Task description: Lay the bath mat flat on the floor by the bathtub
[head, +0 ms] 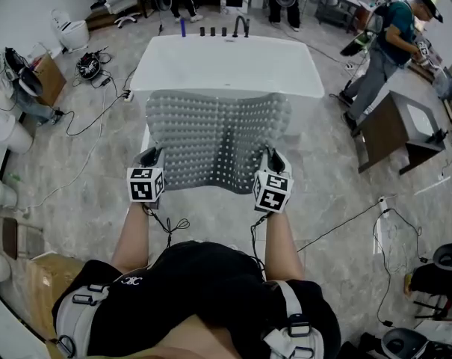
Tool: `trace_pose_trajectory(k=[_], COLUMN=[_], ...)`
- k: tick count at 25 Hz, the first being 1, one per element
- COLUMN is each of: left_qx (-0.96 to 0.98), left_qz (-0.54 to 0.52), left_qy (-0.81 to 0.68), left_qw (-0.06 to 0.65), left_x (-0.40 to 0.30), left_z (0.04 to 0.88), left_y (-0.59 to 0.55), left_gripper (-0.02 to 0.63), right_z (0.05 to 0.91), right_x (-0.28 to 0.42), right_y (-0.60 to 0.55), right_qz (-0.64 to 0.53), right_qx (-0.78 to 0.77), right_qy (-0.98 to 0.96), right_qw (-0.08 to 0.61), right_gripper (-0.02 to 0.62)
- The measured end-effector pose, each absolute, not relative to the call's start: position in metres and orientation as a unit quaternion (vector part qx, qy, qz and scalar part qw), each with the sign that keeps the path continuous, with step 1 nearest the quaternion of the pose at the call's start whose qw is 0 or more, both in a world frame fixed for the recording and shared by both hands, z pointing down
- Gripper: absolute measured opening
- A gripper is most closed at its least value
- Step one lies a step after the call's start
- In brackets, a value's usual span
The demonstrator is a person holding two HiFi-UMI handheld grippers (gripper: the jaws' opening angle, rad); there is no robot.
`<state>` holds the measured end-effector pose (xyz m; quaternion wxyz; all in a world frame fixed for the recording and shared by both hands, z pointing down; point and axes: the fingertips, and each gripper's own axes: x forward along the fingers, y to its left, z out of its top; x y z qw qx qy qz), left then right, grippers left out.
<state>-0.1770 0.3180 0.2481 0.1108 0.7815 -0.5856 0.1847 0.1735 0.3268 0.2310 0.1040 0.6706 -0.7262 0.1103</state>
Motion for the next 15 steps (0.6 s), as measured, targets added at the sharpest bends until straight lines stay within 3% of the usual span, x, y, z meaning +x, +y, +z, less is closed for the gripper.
trace_pose_trajectory(k=[15], left_qx=[0.787], left_qz=[0.162], left_qy=[-0.579], left_qw=[0.134], left_x=[-0.23], left_z=[0.271], left_y=[0.311], left_gripper=[0.054], right_z=[0.246], right_x=[0.135], right_y=[0.331], right_qz=[0.113], right_qx=[0.685], right_qy=[-0.708], right_qw=[0.133], right_gripper=[0.051])
